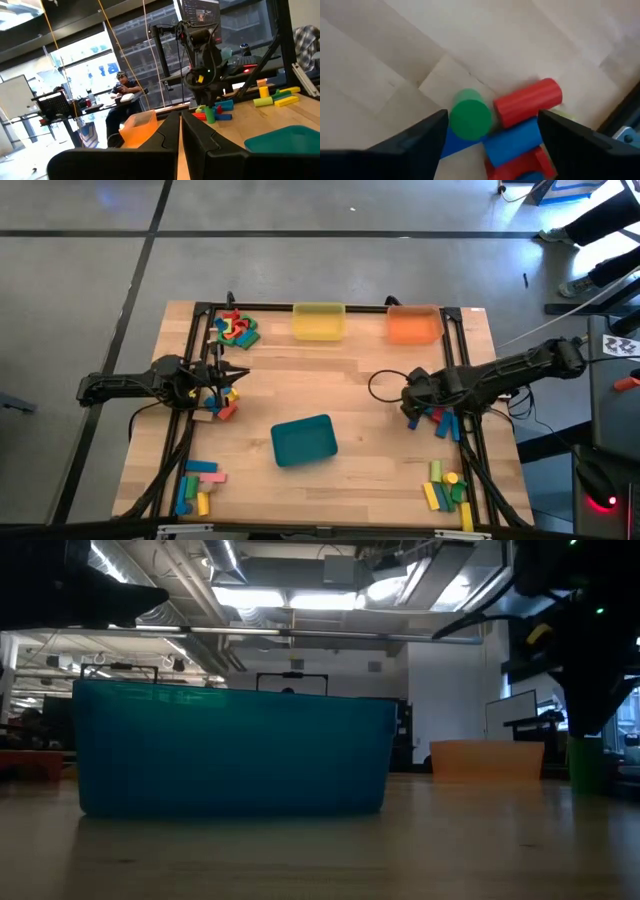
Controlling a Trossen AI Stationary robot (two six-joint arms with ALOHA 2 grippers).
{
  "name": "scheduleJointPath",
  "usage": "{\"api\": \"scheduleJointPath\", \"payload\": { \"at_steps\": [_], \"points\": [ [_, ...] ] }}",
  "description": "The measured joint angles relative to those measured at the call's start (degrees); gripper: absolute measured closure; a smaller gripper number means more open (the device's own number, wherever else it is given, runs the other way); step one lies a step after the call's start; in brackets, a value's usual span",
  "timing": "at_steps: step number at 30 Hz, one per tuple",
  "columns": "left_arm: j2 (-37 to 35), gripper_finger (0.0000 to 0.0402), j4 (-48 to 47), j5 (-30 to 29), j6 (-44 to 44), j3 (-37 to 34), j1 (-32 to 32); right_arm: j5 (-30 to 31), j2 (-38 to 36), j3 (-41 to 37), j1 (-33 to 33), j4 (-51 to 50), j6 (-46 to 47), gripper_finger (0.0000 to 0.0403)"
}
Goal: Sort blocks by size
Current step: Put the green cylindrical block into the orange bin
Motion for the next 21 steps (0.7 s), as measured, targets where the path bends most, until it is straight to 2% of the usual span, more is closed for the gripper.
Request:
{"api": "scheduleJointPath", "payload": {
  "at_steps": [4, 13, 21],
  "points": [
    [0.0, 0.0396, -0.6, 0.0, -1.9, 0.0, 0.0, -2.2, 1.1, 0.0, -1.3, 1.4, -0.3, 0.0113],
    [0.0, 0.0396, -1.0, 0.0, -1.5, 0.0, 0.0, -2.6, 5.3, -0.5, -1.2, 3.7, 0.4, 0.0145],
    [0.0, 0.0396, -1.0, 0.0, -1.5, 0.0, 0.0, -2.9, 8.5, -1.2, -1.2, 4.6, 0.1, 0.0220]
  ]
}}
